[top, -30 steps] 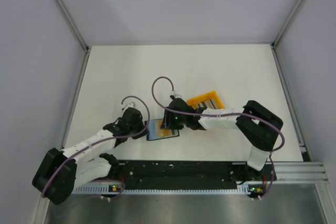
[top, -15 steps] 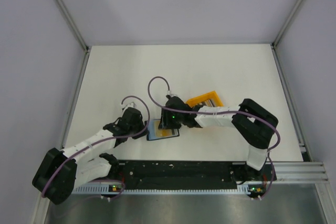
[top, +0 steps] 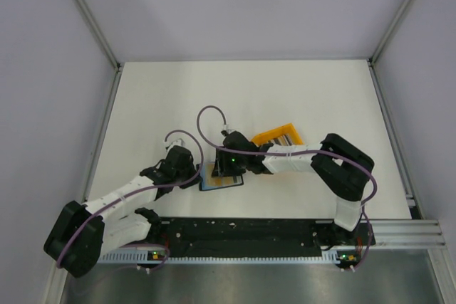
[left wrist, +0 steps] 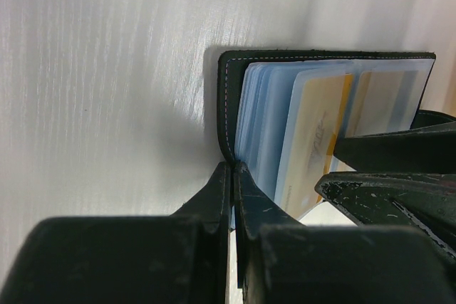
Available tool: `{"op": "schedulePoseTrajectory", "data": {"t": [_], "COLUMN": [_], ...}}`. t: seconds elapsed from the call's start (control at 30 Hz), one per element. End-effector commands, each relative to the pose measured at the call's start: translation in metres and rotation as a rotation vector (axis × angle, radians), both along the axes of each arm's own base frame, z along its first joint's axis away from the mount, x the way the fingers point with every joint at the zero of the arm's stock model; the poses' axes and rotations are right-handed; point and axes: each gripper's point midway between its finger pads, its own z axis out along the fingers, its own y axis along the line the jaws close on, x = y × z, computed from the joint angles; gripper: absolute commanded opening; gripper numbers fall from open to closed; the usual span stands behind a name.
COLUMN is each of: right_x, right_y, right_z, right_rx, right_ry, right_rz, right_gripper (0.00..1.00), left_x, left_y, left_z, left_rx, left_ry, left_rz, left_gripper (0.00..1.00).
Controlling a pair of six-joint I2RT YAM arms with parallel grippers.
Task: Put the credit cards into the card holder
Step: Insert the credit card into the card holder.
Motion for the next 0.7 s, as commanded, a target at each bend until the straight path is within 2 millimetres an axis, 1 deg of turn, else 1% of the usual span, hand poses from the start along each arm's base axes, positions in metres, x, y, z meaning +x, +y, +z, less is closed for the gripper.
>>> {"op": "schedulePoseTrajectory", "data": {"t": [0.0, 0.33, 0.47, 0.57, 0.67], "right_x": [0.007, 0.01, 0.004, 0.002, 0.007], "right_y": [0.014, 0.029, 0.035, 0.034, 0.025], "right_z": [0.016, 0.03, 0.025, 0.021, 0.026], "right_rx": [0.041, 0.117, 0.127, 0.118, 0.099], "right_ry": [-0.078, -0.12, -0.086, -0.069, -0.107], "right_rz": [0.024, 0.068, 0.1, 0.093, 0.06], "right_gripper": [0.41, 0.39, 0.37, 0.36, 0.36], "left_x": [-0.003, -0.003, -0.002, -0.002, -0.003], "left_y": [0.002, 0.001, 0.0, 0.001, 0.002], "left_z": [-0.005, -0.005, -0.004, -0.004, -0.004], "left_rx": [0.021, 0.017, 0.015, 0.018, 0.022], "left_ry": [0.016, 0.014, 0.011, 0.008, 0.012], "left_rz": [-0.019, -0.023, -0.023, -0.024, -0.021], "left_gripper": [0.0, 0.0, 0.0, 0.0, 0.0]}}
